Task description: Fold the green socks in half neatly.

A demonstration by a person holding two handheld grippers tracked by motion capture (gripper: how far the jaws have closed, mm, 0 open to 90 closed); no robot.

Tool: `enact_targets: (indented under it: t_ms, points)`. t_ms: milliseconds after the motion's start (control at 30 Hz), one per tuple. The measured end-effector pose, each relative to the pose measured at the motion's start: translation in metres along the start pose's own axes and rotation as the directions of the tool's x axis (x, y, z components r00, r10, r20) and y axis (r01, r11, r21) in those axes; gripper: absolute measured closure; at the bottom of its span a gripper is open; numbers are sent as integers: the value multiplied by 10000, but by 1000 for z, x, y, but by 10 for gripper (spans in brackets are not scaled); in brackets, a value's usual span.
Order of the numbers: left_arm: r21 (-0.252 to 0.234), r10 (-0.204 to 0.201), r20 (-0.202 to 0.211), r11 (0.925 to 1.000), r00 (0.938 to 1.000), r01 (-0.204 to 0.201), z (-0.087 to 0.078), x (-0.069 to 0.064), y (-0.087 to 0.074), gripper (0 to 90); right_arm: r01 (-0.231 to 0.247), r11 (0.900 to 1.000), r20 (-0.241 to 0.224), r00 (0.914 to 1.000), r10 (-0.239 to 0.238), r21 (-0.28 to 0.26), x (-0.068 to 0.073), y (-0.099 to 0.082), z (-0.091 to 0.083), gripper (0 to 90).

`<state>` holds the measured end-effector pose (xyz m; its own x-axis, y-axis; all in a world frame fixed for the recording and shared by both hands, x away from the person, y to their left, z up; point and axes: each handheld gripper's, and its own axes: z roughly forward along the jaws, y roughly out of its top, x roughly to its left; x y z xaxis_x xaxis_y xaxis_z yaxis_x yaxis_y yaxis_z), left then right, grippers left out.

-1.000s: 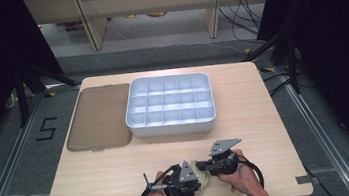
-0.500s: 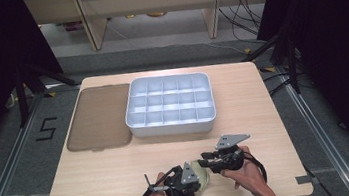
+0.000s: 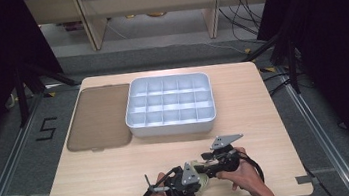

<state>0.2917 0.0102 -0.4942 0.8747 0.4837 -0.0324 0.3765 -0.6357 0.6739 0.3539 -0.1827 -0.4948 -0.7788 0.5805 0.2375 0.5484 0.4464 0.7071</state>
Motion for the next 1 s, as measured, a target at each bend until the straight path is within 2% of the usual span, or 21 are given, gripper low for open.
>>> enact_targets:
  t_ms: [100, 133, 367, 467, 500, 600, 700, 733, 800, 833, 900, 933, 1000]
  points:
    - [-44, 76, -27, 10000, 10000, -76, 0, 0, -1, 815, -79, 9996, 16, 10000, 78, 286, 3, 0, 4, 403]
    - [-10, 233, -64, 9997, 9997, -233, 0, 1, 0, 815, 45, 9993, -9, 10000, -45, 361, 2, 0, 5, 400]
    - [51, 296, -132, 9995, 9995, -296, 0, 1, 0, 811, -181, 9972, -156, 9997, 193, 723, 0, -1, 13, 403]
    - [-36, 204, -27, 9998, 9998, -204, 0, 0, -1, 811, -344, 9968, -283, 9989, 366, 724, -1, -1, 12, 410]
    - [-11, 197, -9, 9998, 9998, -197, -1, 0, -1, 811, -461, 9973, -351, 9982, 481, 579, -1, -1, 11, 418]
    - [68, 370, -155, 9993, 9992, -369, -1, 1, -1, 811, -432, 9966, -399, 9981, 461, 704, -1, -1, 13, 422]
    - [-5, 345, -61, 9994, 9994, -345, -1, 1, -1, 809, -505, 9960, -426, 9976, 537, 736, 0, -1, 15, 436]
    - [2, 85, 15, 10000, 10000, -85, -1, 0, -2, 804, -487, 9958, -313, 9982, 513, 770, 1, -3, 16, 462]
    - [-19, 159, 35, 9999, 9999, -159, -2, 1, -2, 797, -474, 9964, -269, 9984, 494, 707, 2, -3, 17, 484]
    - [-38, -48, 109, 10000, 9999, 49, -2, 2, -3, 789, -336, 9971, -219, 9991, 351, 680, 4, -4, 18, 526]
    - [-77, 32, 180, 10000, 9998, -30, -3, 3, -3, 782, -323, 9969, -210, 9992, 339, 718, 5, -4, 18, 543]
    - [-122, -216, 180, 9997, 9996, 218, -4, 2, -4, 758, -439, 9966, -234, 9987, 456, 702, 5, -4, 18, 593]
    - [-96, -200, 344, 9997, 9992, 203, -8, 5, -5, 693, -524, 9964, -338, 9979, 547, 670, 5, -5, 18, 620]
